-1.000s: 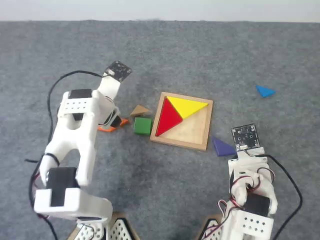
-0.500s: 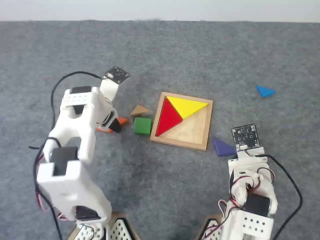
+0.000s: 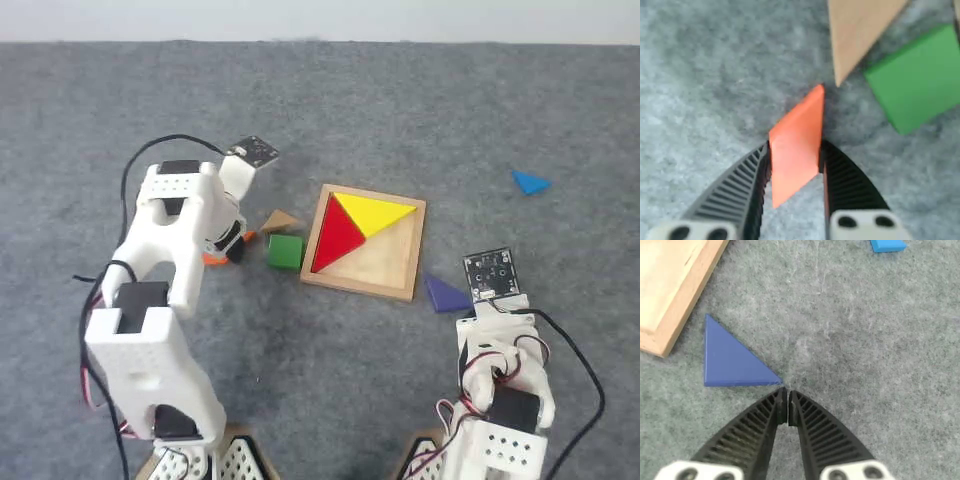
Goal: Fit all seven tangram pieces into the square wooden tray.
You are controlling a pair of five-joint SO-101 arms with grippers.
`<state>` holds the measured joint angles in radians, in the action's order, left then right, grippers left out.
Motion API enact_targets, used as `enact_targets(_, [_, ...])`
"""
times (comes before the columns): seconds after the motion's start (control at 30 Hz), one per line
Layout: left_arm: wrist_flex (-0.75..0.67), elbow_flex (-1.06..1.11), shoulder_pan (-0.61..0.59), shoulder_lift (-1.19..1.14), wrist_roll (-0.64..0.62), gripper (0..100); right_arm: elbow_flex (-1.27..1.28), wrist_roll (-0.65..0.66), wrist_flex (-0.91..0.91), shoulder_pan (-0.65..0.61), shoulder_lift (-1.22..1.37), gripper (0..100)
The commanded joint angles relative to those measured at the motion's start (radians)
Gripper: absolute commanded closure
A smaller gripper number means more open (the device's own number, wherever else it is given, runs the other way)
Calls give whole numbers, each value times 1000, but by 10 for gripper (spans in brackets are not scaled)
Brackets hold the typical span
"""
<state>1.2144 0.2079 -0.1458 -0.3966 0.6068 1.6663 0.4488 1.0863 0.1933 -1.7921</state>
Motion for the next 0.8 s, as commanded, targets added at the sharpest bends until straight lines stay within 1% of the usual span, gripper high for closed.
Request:
enact_targets(0.0, [35,-18,6,3,11,961,17,14,7,-8,-15,991])
enact_targets(0.2, [83,-22,26,9,-2,983,17,14,7,-8,-15,990])
enact_targets(0.33, [71,-21,49,5,-3,981,17,14,7,-8,-15,991])
enact_targets(0.47, [29,-4,57,-17,-71,878,17,14,7,-8,-15,991])
enact_targets(0.53, [23,-4,57,-28,-92,848,17,14,7,-8,-15,991])
enact_targets(0.6, [20,-5,57,-29,-97,853,17,14,7,-8,-15,991])
enact_targets(0.7, [3,-13,58,-29,-138,866,17,14,7,-8,-15,991])
enact_targets(0.77, [-8,-15,72,-29,-144,902,17,14,7,-8,-15,991])
